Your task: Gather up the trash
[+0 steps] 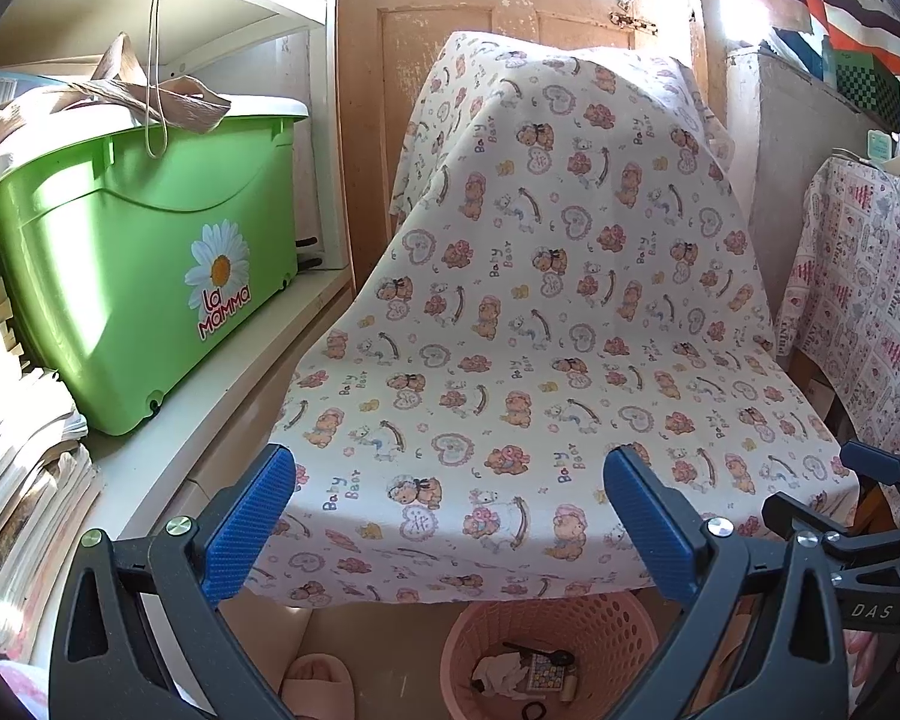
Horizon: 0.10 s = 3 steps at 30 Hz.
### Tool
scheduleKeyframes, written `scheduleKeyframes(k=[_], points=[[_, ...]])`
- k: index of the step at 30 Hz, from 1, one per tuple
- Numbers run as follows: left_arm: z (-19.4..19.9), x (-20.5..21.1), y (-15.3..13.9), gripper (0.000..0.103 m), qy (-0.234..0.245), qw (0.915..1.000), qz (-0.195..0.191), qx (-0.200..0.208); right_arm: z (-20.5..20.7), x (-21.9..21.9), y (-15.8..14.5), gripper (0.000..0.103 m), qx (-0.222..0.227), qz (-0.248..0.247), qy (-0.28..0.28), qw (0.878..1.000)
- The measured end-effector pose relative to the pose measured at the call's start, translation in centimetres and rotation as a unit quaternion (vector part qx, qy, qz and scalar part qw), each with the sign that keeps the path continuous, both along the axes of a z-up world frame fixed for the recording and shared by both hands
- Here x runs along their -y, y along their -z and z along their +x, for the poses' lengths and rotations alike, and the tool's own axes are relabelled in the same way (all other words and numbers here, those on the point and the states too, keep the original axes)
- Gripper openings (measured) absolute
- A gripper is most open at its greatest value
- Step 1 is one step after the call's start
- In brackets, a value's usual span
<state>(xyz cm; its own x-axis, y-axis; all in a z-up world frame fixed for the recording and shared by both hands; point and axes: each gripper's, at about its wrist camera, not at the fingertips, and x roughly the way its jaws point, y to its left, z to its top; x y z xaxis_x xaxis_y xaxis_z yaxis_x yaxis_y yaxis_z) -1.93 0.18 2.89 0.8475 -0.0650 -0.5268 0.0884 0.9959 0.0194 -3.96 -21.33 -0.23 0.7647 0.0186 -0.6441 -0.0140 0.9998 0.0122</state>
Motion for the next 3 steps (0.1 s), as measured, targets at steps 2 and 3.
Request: scheduleKeyframes(k=[2, 3], points=[[0.04, 0.01, 0.02, 0.102, 0.001, 1.0000, 0.000, -0.001, 0.01, 0.13, -0.06, 0.103, -0.001, 0.005, 0.000, 1.000], [0.04, 0.04, 0.05, 0.102, 0.001, 1.0000, 0.000, -0.003, 0.07, 0.13, -0.01, 0.103, -0.002, 0.007, 0.000, 1.000]])
